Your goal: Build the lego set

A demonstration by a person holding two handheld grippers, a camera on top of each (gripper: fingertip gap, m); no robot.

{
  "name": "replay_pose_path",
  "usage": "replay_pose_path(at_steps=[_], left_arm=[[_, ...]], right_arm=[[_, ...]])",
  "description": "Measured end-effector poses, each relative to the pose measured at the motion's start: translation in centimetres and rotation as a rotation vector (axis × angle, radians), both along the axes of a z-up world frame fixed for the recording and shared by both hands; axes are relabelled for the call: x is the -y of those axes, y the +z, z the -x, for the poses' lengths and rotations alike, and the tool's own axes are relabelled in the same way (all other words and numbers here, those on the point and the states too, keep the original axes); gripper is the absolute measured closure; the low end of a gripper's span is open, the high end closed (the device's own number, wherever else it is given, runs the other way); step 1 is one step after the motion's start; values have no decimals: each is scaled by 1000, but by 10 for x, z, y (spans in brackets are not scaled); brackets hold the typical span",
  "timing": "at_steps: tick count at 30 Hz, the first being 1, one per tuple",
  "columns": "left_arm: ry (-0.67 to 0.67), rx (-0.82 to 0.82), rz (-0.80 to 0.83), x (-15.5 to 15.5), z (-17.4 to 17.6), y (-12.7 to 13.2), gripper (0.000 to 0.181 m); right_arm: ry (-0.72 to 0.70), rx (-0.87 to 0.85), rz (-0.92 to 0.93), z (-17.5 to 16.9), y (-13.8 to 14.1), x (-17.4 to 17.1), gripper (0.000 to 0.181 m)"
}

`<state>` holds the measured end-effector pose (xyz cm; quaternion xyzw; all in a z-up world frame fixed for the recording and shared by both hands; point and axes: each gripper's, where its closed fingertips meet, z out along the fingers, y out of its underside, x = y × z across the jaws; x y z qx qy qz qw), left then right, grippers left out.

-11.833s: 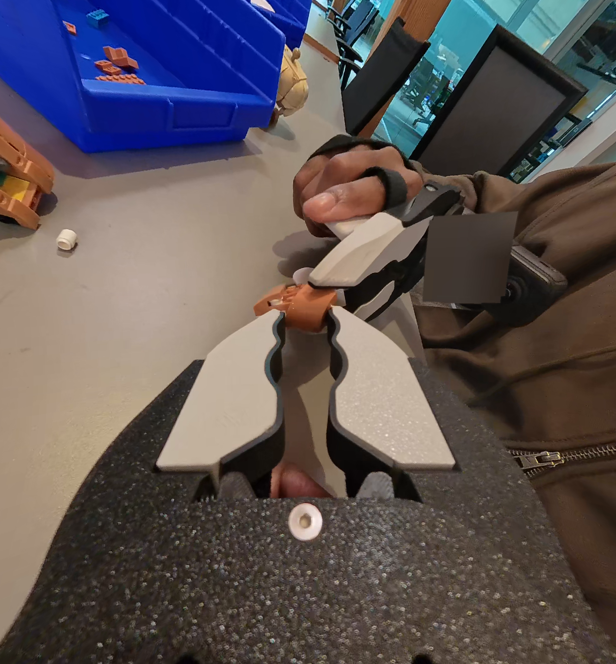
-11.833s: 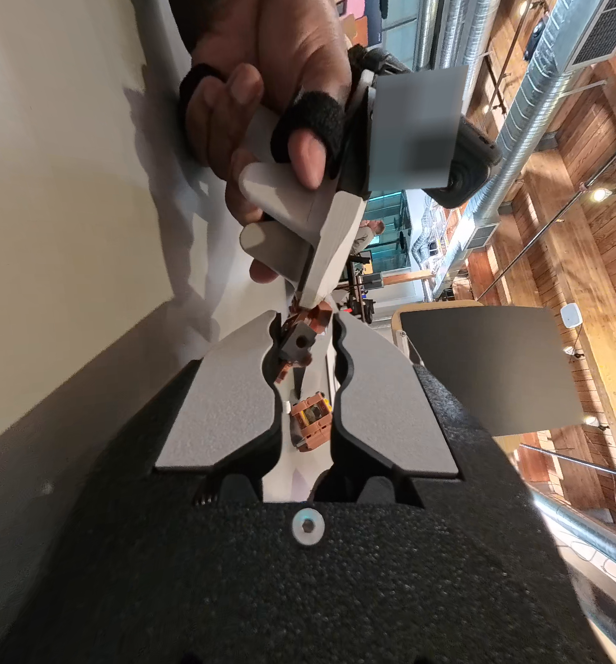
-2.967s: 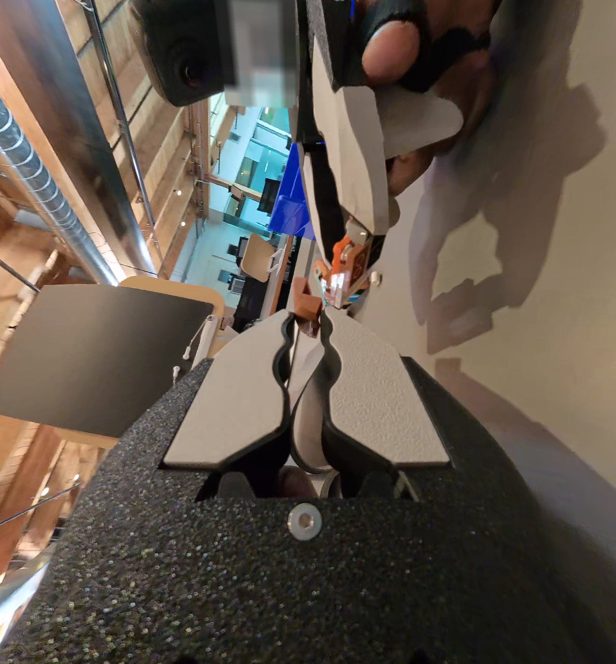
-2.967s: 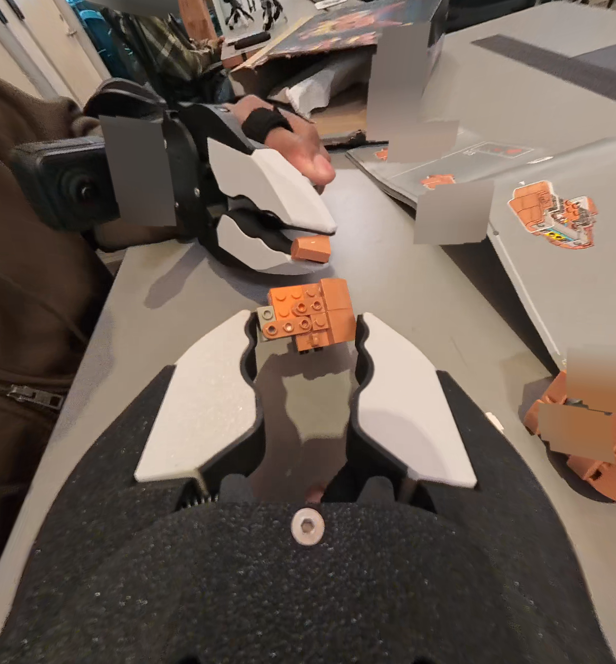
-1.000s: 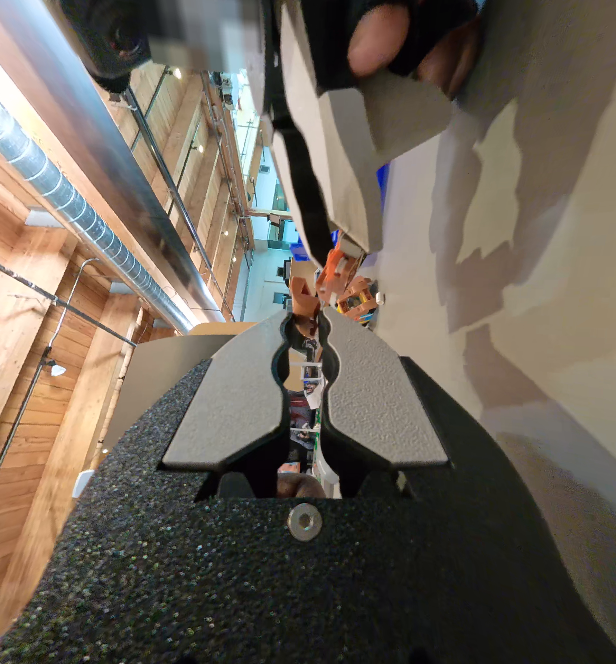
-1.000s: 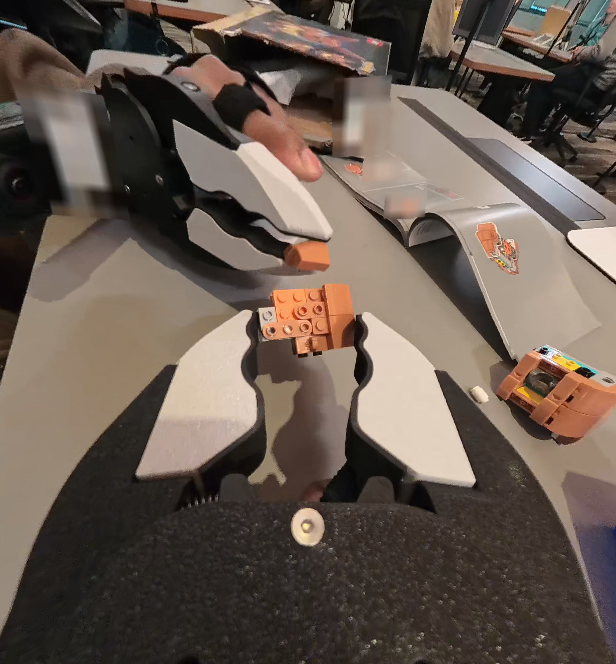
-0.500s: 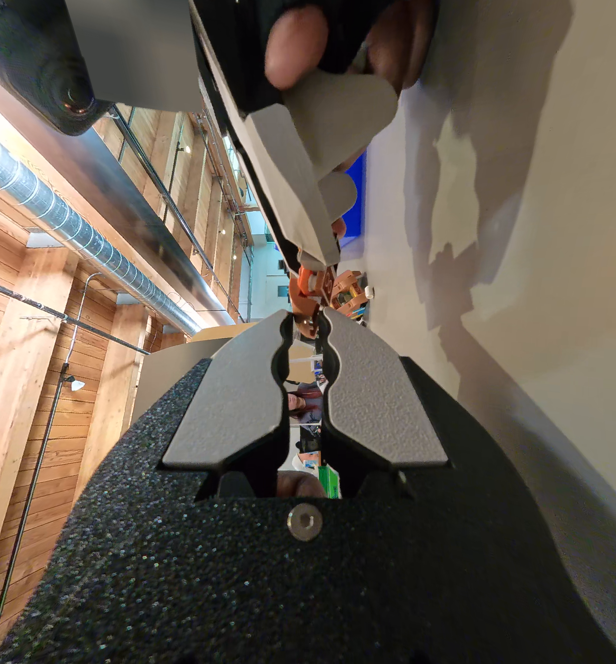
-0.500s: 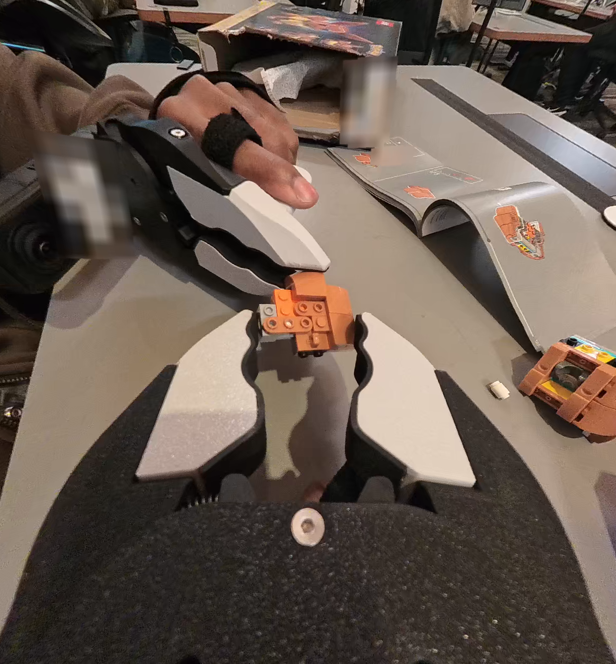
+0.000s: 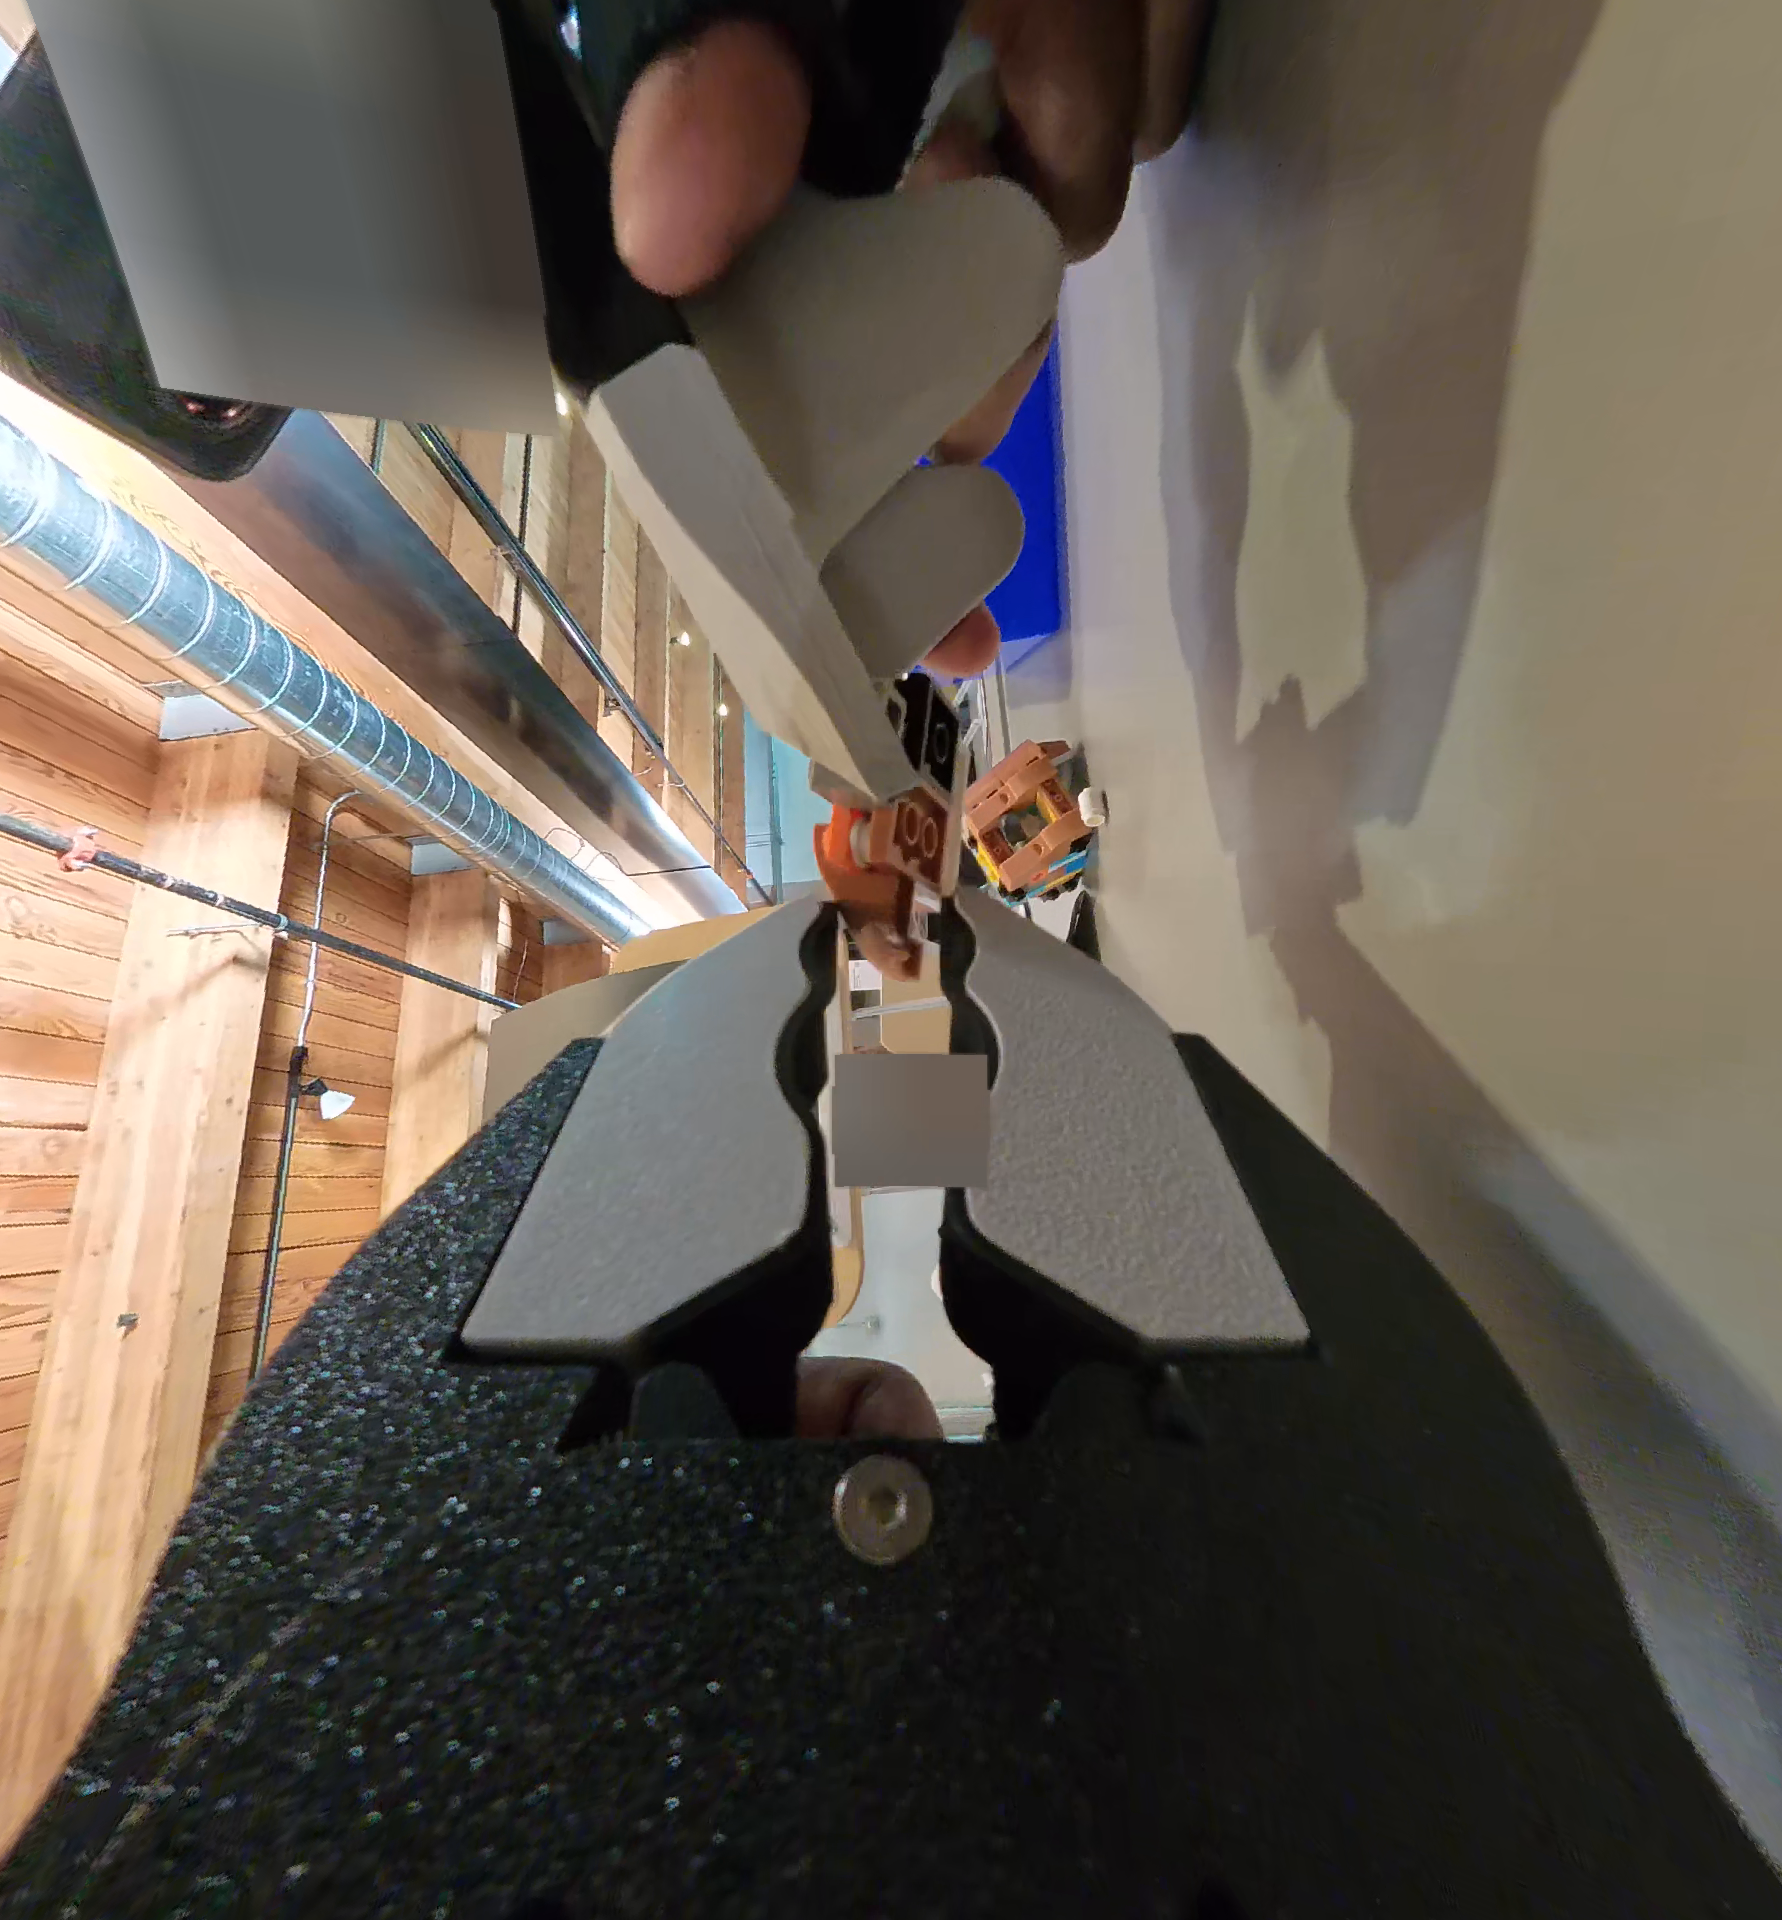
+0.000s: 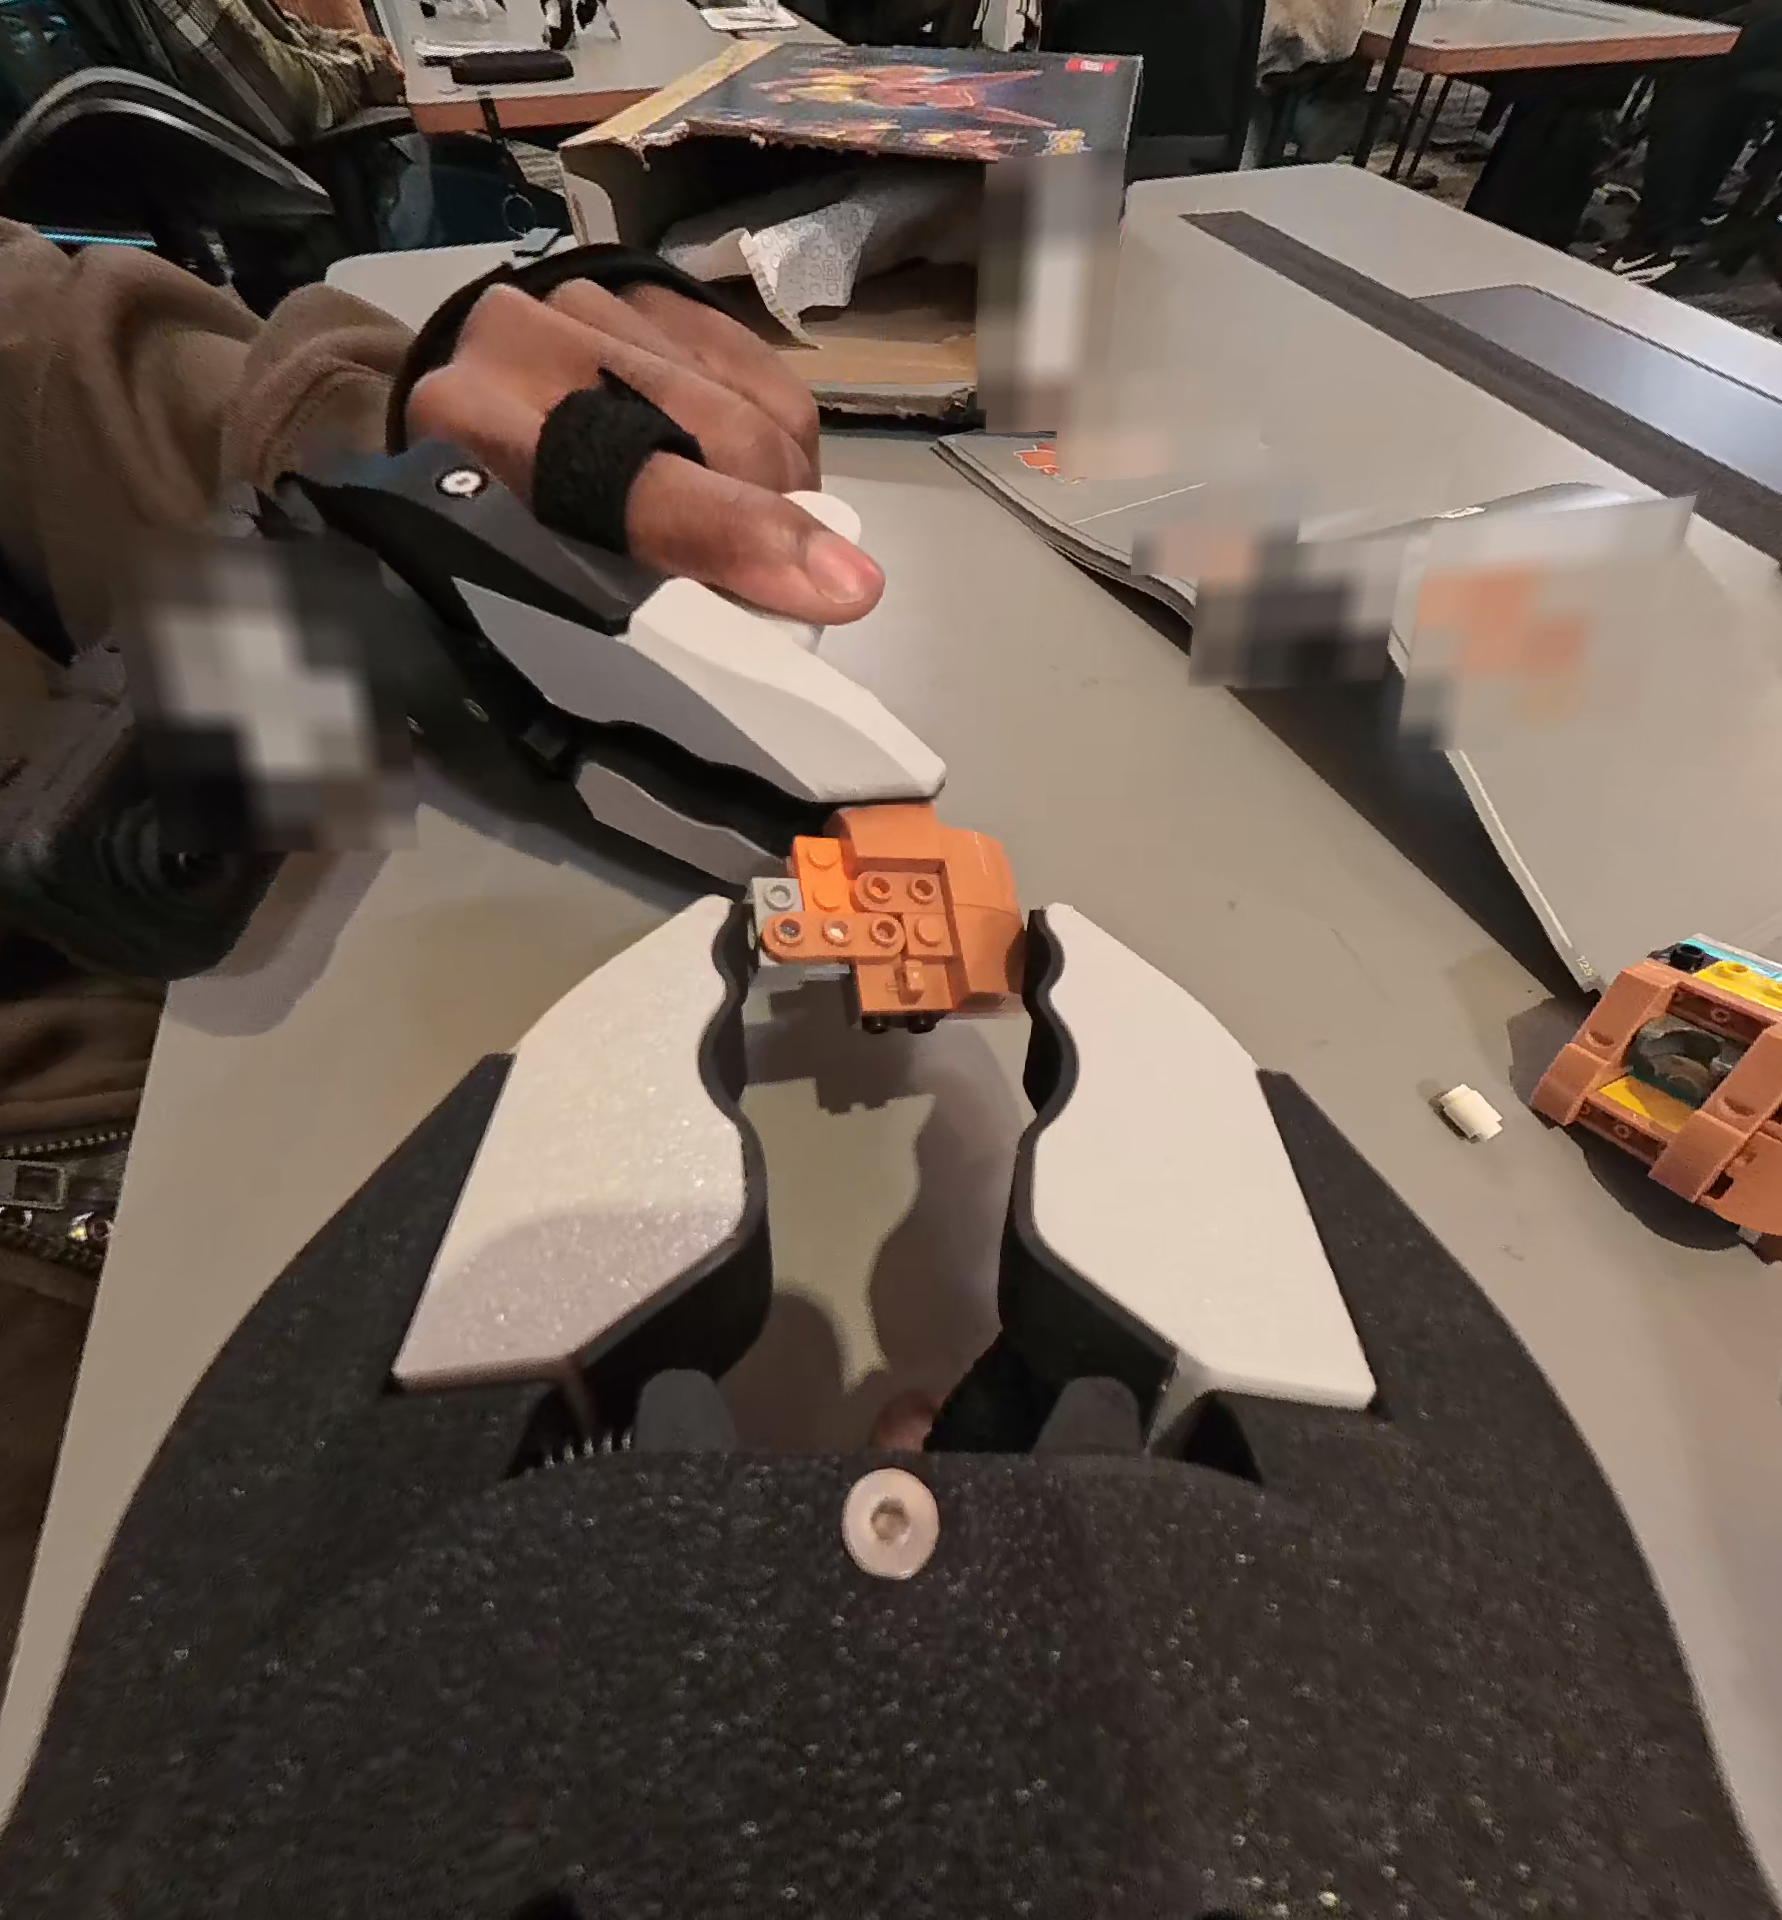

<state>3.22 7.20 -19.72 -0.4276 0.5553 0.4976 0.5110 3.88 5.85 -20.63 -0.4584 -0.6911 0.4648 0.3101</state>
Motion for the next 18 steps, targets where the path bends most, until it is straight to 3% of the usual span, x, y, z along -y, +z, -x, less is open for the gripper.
replay_pose_path(at_steps=[18], left_arm=[[-25, -10, -25, 1, -7, 1, 159]], right_arm=[[24, 4, -15, 0, -1, 5, 130]])
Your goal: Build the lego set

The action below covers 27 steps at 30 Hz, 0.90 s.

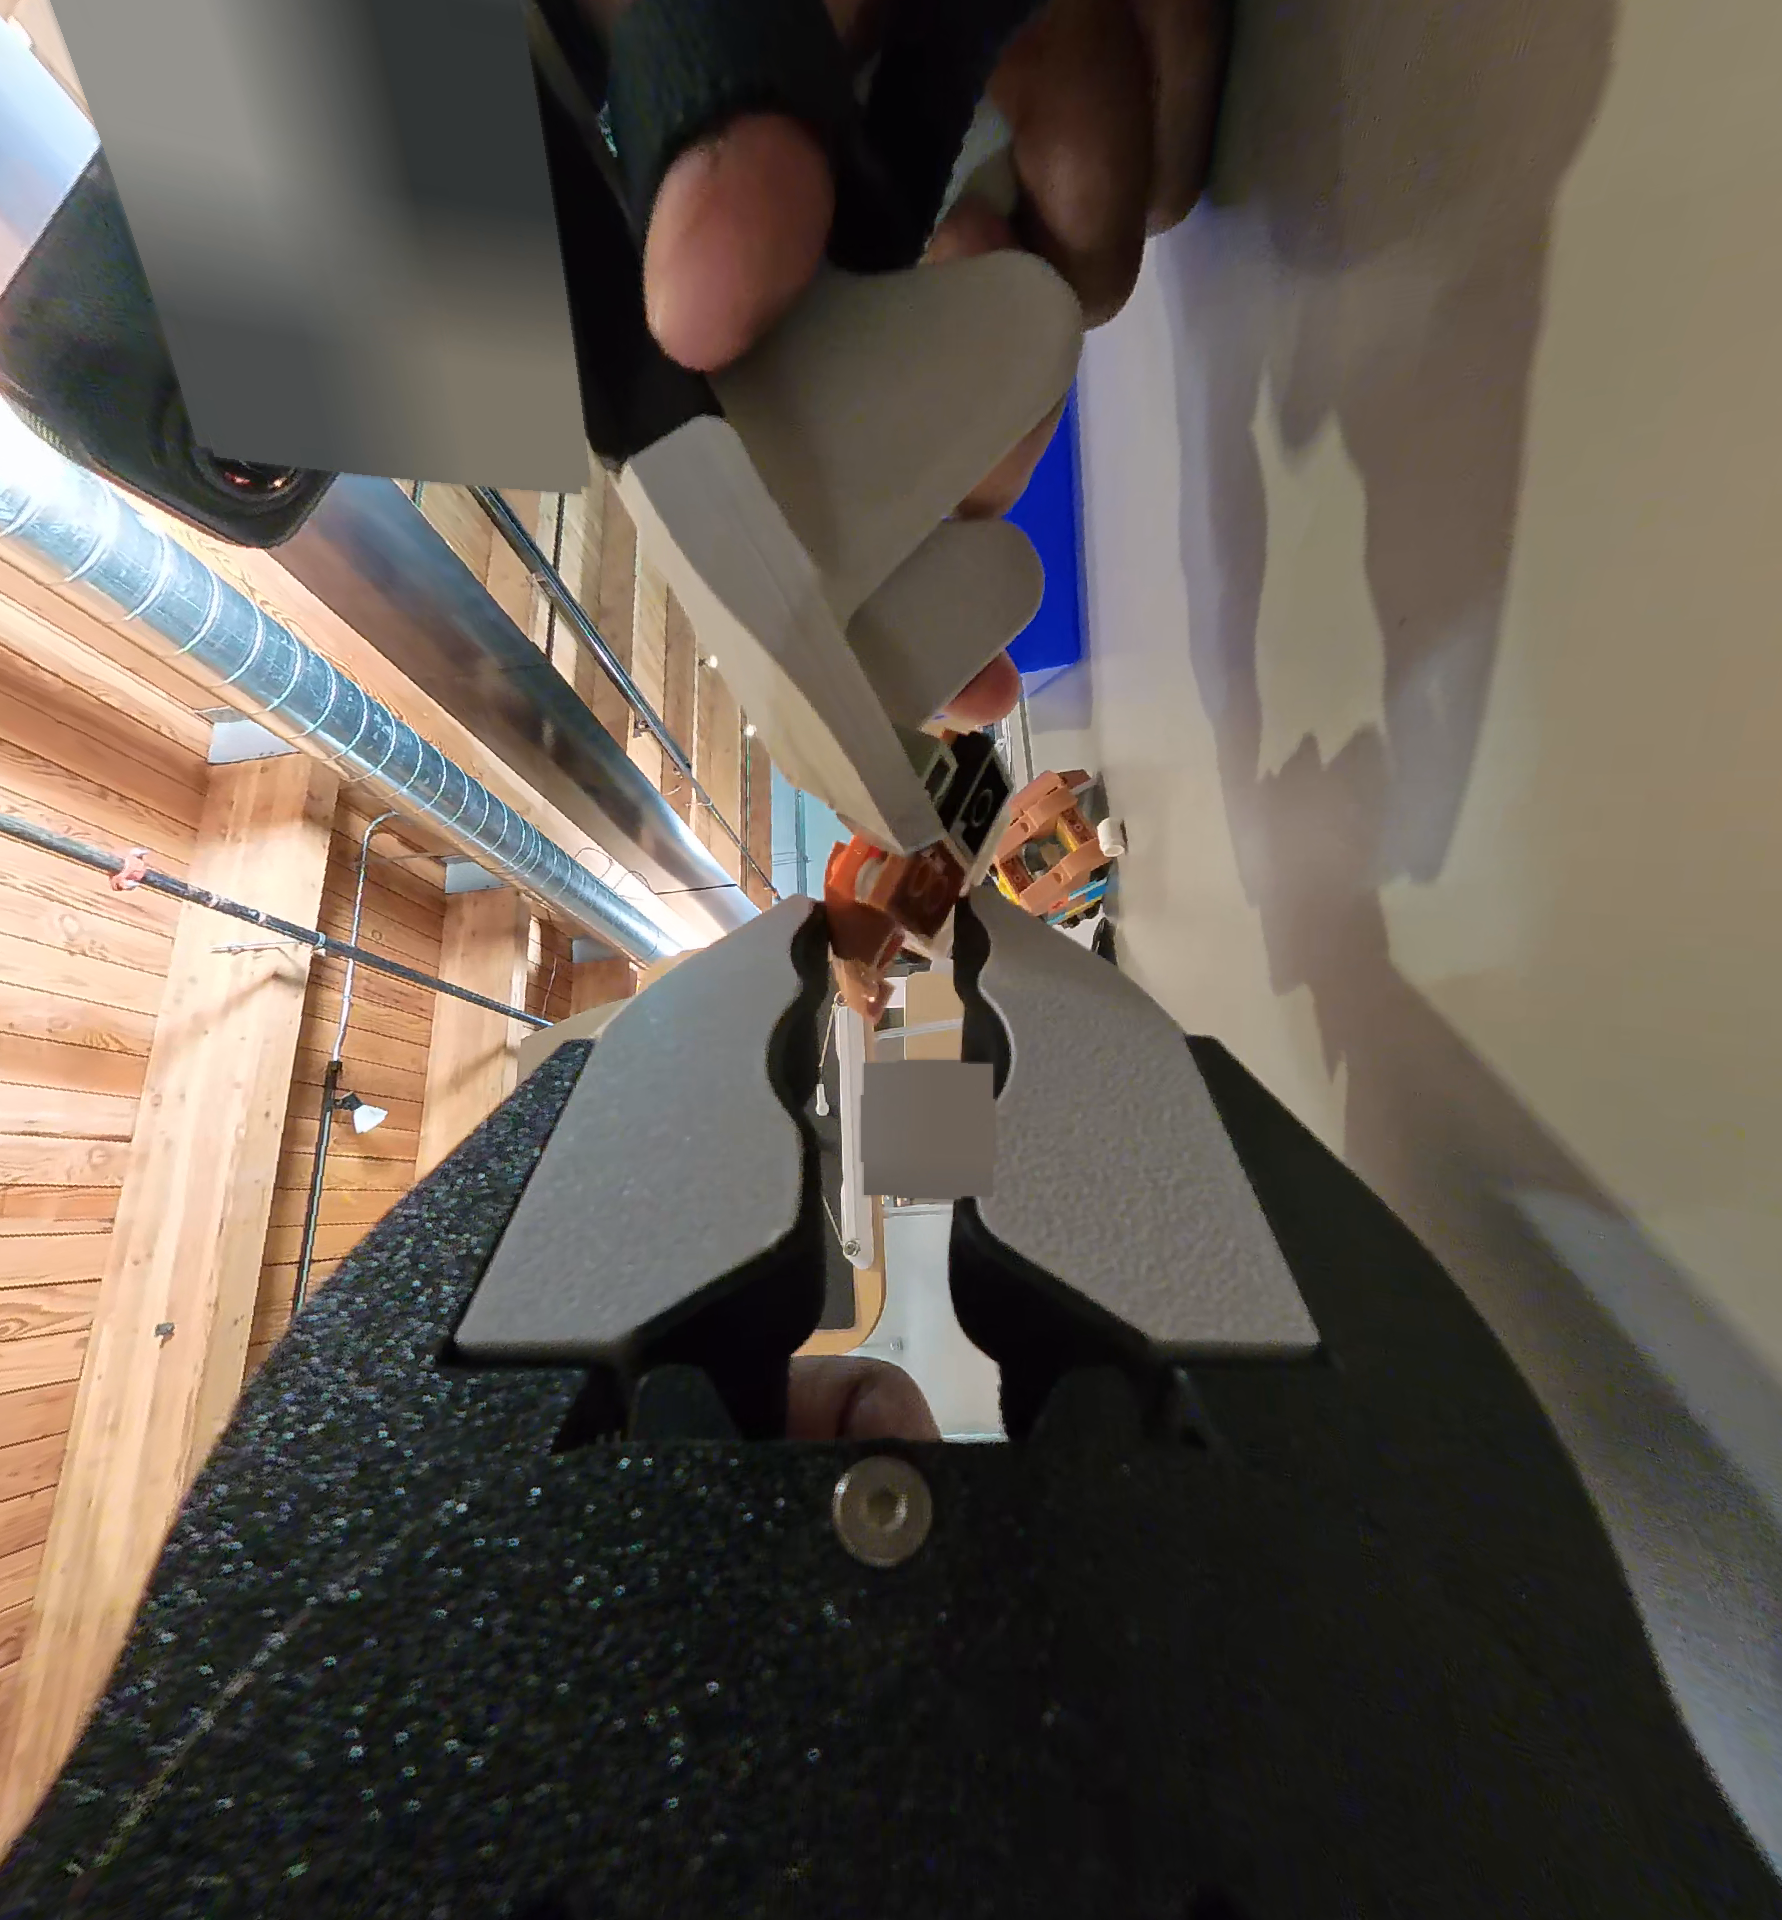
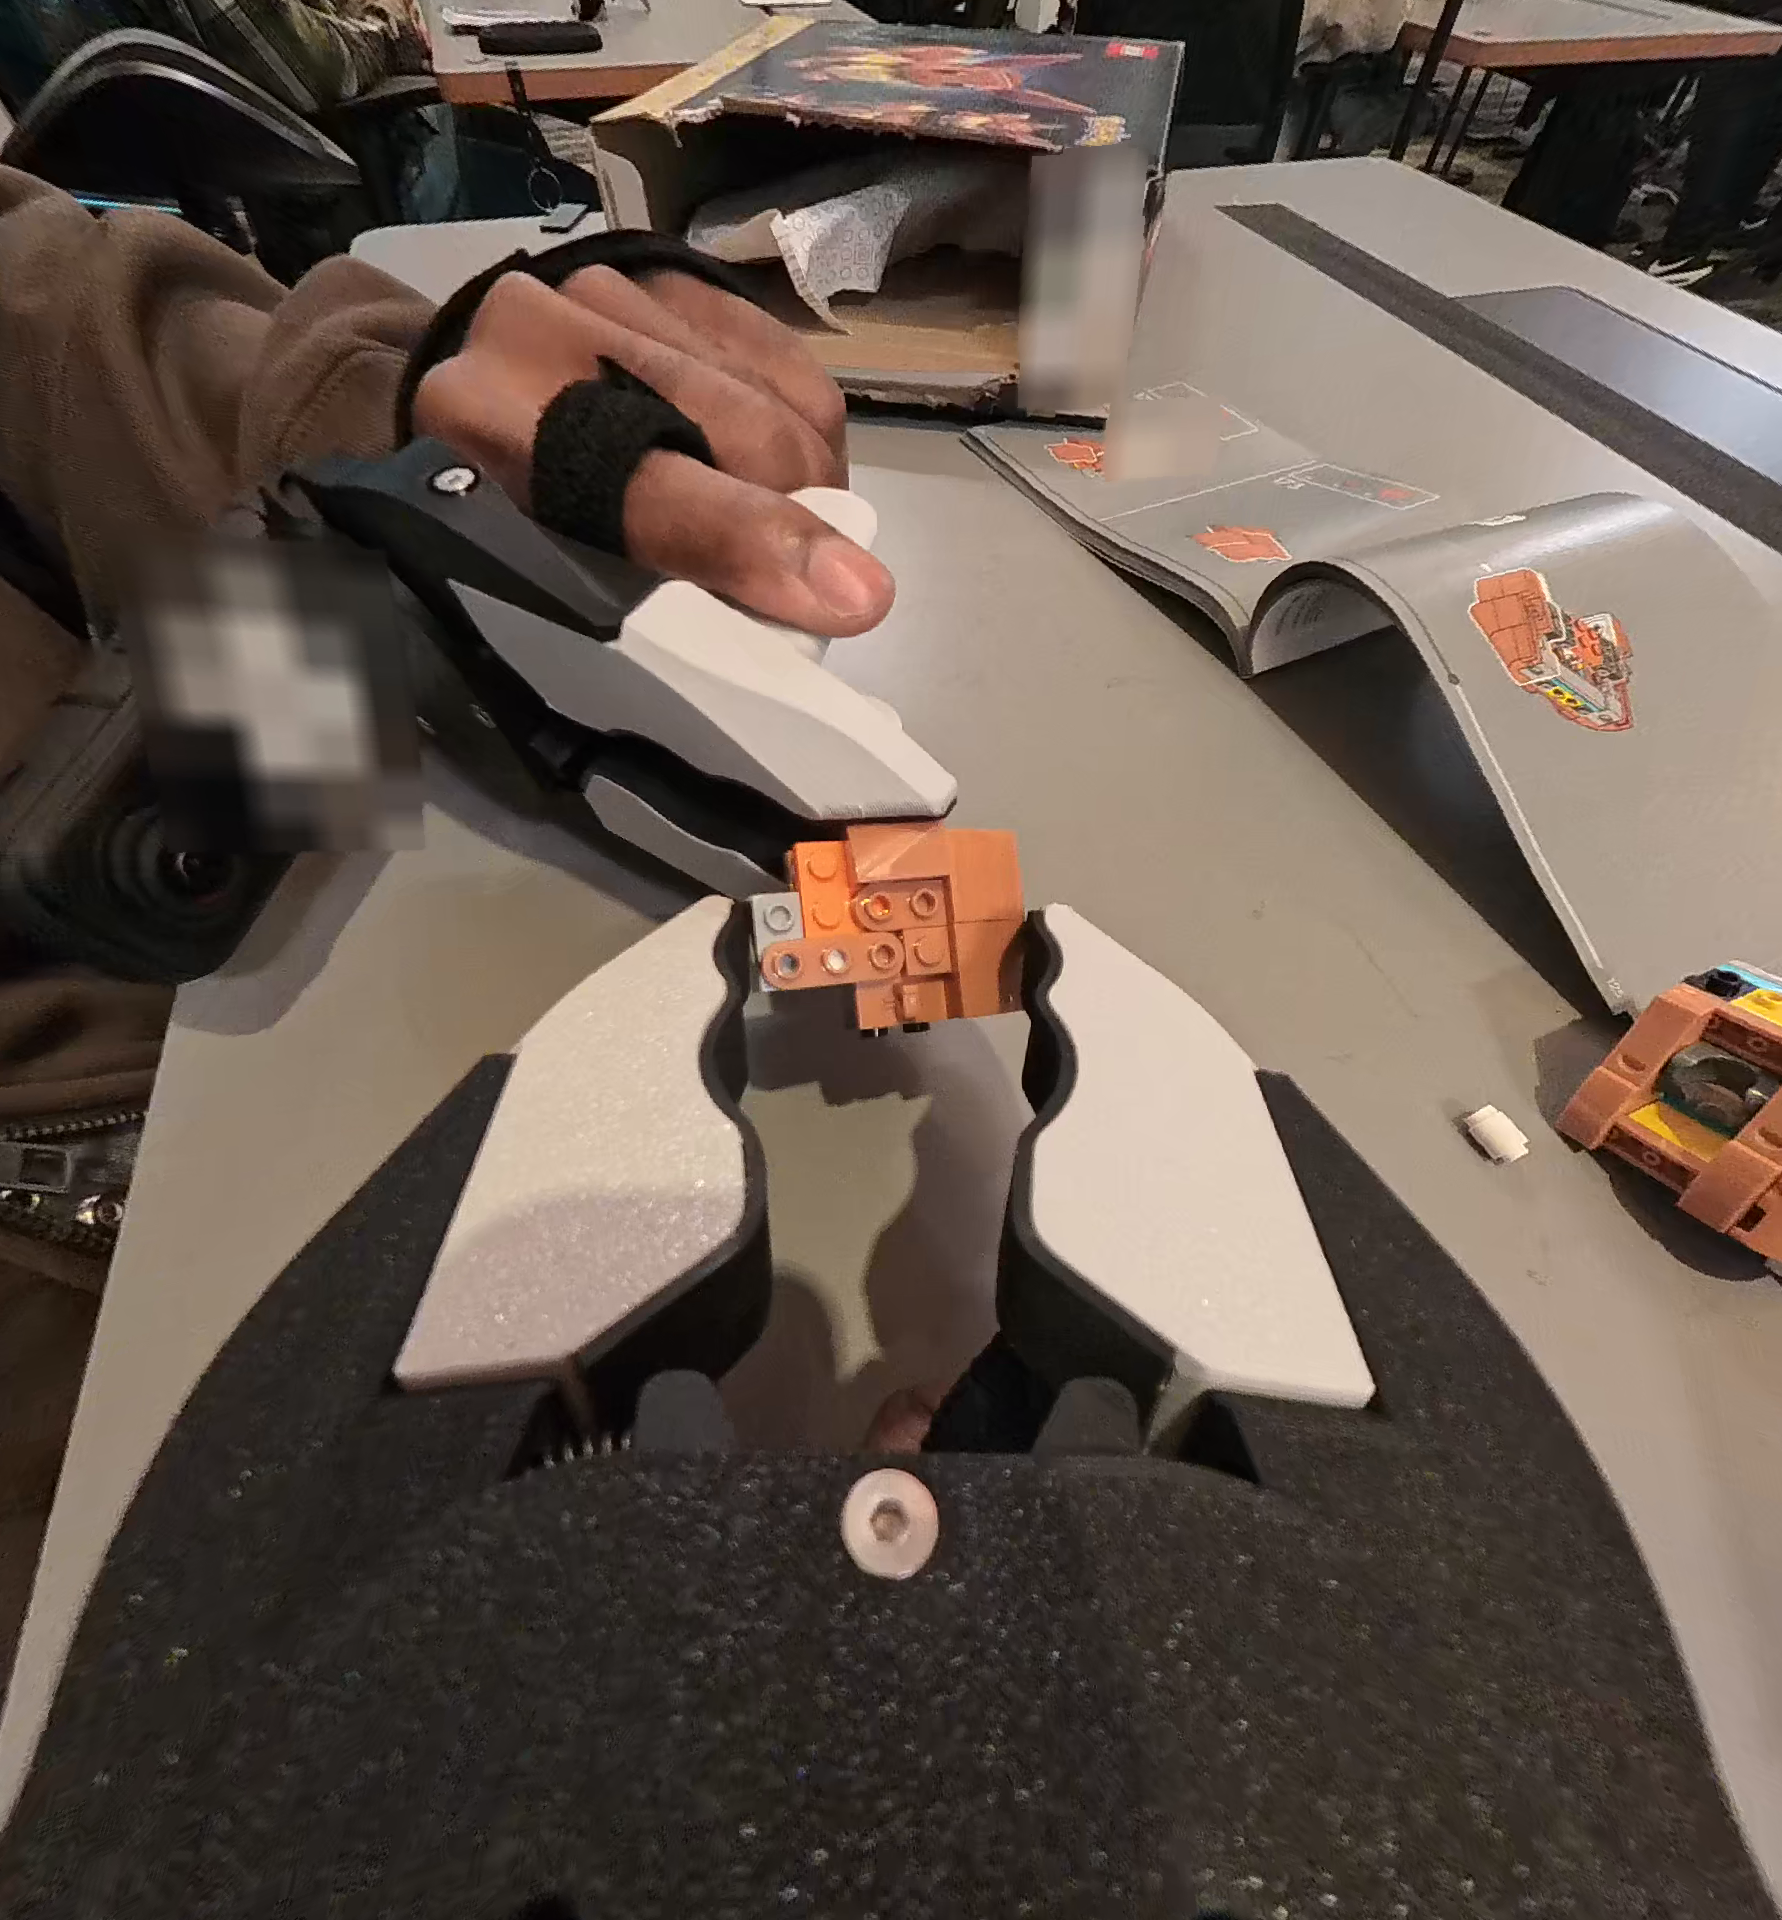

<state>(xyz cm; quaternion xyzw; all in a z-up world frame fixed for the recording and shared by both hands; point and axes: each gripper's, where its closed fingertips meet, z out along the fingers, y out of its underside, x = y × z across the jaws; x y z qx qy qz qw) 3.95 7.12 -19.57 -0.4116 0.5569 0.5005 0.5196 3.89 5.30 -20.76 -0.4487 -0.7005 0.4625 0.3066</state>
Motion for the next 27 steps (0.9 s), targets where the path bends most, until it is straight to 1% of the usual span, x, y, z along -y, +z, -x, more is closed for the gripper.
replay_pose_path(at_steps=[18, 24, 27], left_arm=[[-36, 138, -14, 5, 0, 12, 161], [-57, 259, 22, 4, 1, 15, 162], [-69, 357, 68, 4, 1, 16, 162]], right_arm=[[9, -113, -71, -3, 19, 7, 133], [20, -209, -171, -4, 28, 10, 140], [28, -282, -310, -5, 29, 10, 140]])
